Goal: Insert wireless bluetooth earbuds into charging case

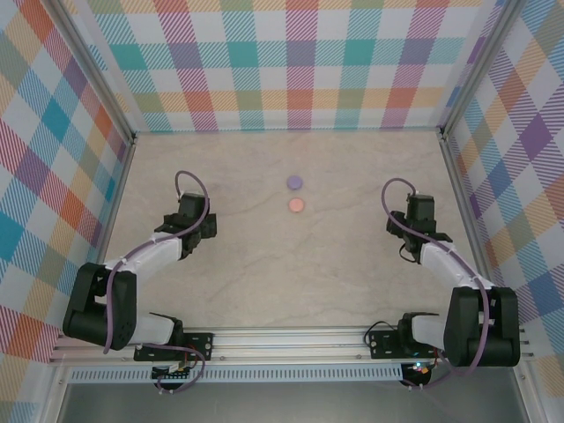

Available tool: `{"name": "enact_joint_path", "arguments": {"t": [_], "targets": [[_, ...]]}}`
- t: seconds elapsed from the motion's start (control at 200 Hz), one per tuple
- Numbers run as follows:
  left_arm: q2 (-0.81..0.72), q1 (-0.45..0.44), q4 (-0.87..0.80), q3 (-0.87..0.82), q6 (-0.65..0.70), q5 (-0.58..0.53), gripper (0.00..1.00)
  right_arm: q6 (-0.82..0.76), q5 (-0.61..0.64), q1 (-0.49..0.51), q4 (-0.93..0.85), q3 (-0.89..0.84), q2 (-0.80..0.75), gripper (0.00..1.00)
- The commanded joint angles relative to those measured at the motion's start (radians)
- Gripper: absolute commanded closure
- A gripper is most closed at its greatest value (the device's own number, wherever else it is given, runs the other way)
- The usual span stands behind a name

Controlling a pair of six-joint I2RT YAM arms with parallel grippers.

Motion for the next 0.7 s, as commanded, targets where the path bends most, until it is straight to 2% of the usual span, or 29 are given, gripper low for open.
{"name": "enact_joint_path", "arguments": {"t": [0.0,0.155,0.29,0.365,0.695], "targets": [[-0.021,0.04,0.228,-0.064,0.059,0.083,0.06,-0.042,-0.074,-0.005,0.173,-0.048,-0.007,0.41],[-0.026,0.087,0.387,-0.145,0.065,0.214,0.06,-0.071,-0.169,-0.008,0.318,-0.1,-0.001,0.37],[-0.048,0.103,0.535,-0.218,0.073,0.293,0.06,-0.078,-0.203,-0.008,0.488,-0.172,-0.002,0.36],[-0.061,0.112,0.614,-0.256,0.08,0.314,0.06,-0.088,-0.205,-0.009,0.576,-0.208,-0.001,0.35],[-0.031,0.157,0.82,-0.313,0.09,0.377,0.06,-0.071,-0.233,-0.045,0.746,-0.218,0.076,0.34]]}}
